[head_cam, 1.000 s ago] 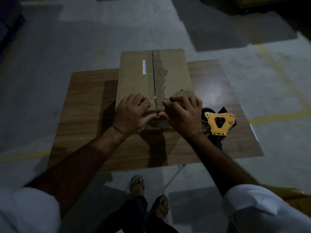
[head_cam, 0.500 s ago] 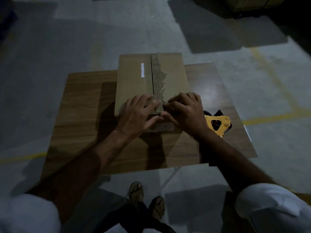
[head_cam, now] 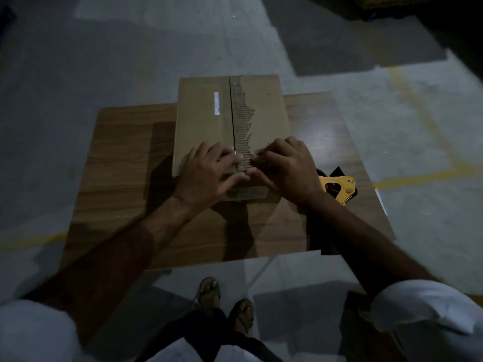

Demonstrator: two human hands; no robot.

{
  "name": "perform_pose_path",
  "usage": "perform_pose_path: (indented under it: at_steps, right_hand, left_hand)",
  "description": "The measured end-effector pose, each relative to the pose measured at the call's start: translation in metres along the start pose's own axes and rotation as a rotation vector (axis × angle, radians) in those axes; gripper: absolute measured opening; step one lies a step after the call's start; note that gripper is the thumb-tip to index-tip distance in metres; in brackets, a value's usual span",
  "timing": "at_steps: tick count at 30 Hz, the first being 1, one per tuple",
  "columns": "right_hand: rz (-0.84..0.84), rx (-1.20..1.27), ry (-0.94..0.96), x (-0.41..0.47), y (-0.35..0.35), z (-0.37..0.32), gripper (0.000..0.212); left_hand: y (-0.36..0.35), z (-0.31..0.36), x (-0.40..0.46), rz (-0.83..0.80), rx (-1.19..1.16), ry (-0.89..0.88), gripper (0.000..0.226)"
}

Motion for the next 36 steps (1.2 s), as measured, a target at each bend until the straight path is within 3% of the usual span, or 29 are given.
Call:
perform_pose_path:
  at_steps: [3,9,15,18,24,27,30,36]
  right_hand:
    - [0.104,-0.055,0.009,-0.008,-0.009,0.001,0.041]
    - [0.14,-0.178,-0.023,-0.033,-0.025,0.005,0.054]
    - [0.068,-0.165,0.027,-0.013,-0.011,0.003,0.051]
    - [0.116,-0.139,0.046,-0.017,-0.013,0.005,0.048]
    - [0.044,-0.201,0.045,-0.023,-0.016,0.005,0.052]
    - [-0.004,-0.102,0.018,-0.01,-0.008,0.005,0.046]
    - [0.061,-0.056,0.04,0.0,-0.007,0.003,0.041]
    - [0.142,-0.199,0.07,-0.026,-0.02,0.01,0.051]
  left_hand:
    - [-0.007,0.001,-0.006,0.039,0.075,-0.029,0.052]
    - [-0.014,0.009,-0.01,-0.074,0.221,-0.014,0.085]
    - [-0.002,0.004,-0.004,-0.024,0.126,-0.04,0.061]
    - [-0.007,0.004,-0.008,0.007,0.156,-0.041,0.058]
    - [-0.008,0.012,-0.01,-0.059,0.172,0.01,0.074]
    - [0.001,0.007,-0.004,-0.022,0.083,0.002,0.058]
    - [0.001,0.003,0.0,0.011,0.062,-0.035,0.046]
    - [-0.014,0.01,-0.012,-0.026,0.169,-0.018,0.067]
Point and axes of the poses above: each hand's wrist, its own x-axis towards the middle knuckle, its own y-axis out of the back of the hand, z = x × y, the point moved 5 cm from there along x, towards the middle knuckle, and after that the axes turned 14 degrees about -y, right-handed, at the moved point
